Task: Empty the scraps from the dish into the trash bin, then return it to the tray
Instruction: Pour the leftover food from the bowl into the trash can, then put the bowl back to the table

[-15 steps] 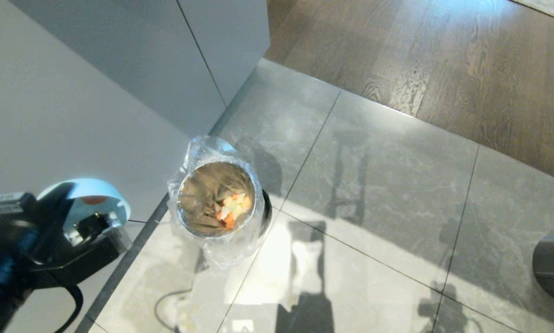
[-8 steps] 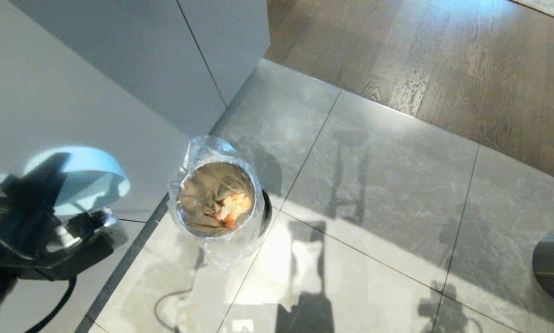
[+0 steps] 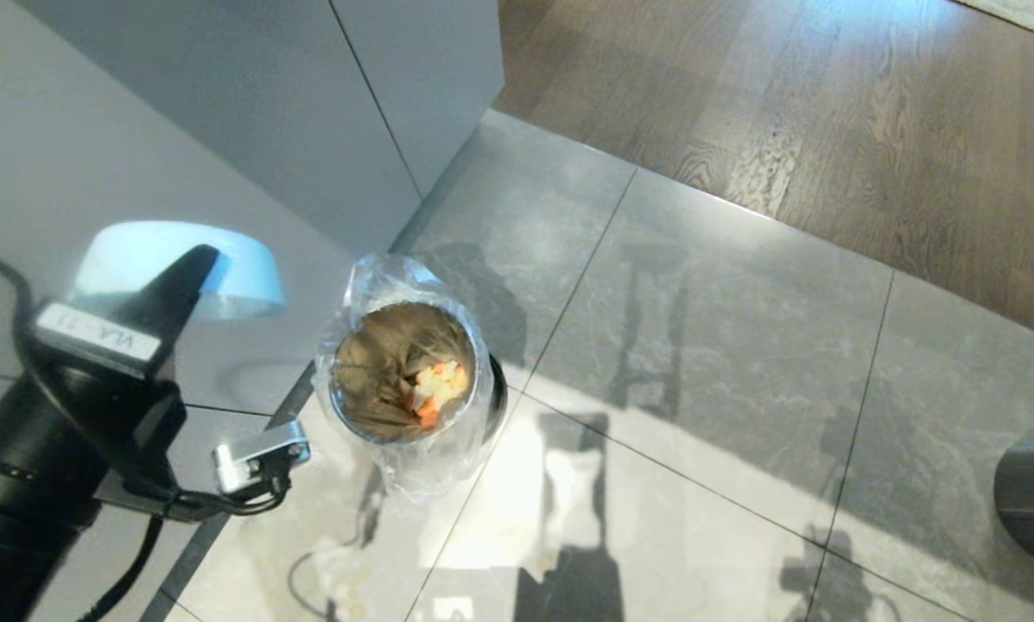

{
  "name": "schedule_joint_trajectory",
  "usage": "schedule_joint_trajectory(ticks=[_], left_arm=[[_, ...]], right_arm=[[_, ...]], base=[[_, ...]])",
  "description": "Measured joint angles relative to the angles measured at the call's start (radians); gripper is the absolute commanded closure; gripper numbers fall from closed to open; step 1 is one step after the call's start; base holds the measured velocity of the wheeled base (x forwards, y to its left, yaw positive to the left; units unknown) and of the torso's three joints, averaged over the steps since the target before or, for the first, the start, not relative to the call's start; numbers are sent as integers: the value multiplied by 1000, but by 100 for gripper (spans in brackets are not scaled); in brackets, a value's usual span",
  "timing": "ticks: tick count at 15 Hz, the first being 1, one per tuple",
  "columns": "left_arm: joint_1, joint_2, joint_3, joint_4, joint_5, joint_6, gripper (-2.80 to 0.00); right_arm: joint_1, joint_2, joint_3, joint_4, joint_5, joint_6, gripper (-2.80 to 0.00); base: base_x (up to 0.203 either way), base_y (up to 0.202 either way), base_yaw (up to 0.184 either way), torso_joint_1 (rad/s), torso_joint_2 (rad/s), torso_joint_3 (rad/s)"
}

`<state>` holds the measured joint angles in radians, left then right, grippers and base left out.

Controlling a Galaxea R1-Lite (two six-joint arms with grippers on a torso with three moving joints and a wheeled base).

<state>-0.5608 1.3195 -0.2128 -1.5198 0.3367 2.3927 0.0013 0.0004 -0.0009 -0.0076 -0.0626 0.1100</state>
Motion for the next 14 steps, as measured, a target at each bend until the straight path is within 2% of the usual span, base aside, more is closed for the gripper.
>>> schedule_joint_trajectory(ticks=[6, 11, 13, 14], left_arm=[[-12, -11, -141, -2, -58, 11, 0], [-29, -100, -158, -2, -65, 4, 0], [-32, -132, -155, -2, -100, -20, 0], [-31, -141, -151, -3, -112, -55, 0]], right_arm=[[0, 0, 0, 0, 0, 0, 0], [0, 0, 0, 0, 0, 0, 0], [0, 0, 0, 0, 0, 0, 0], [0, 0, 0, 0, 0, 0, 0]], base=[[0, 0, 0, 0, 0, 0], [0, 0, 0, 0, 0, 0], [0, 0, 0, 0, 0, 0], [0, 0, 0, 0, 0, 0]])
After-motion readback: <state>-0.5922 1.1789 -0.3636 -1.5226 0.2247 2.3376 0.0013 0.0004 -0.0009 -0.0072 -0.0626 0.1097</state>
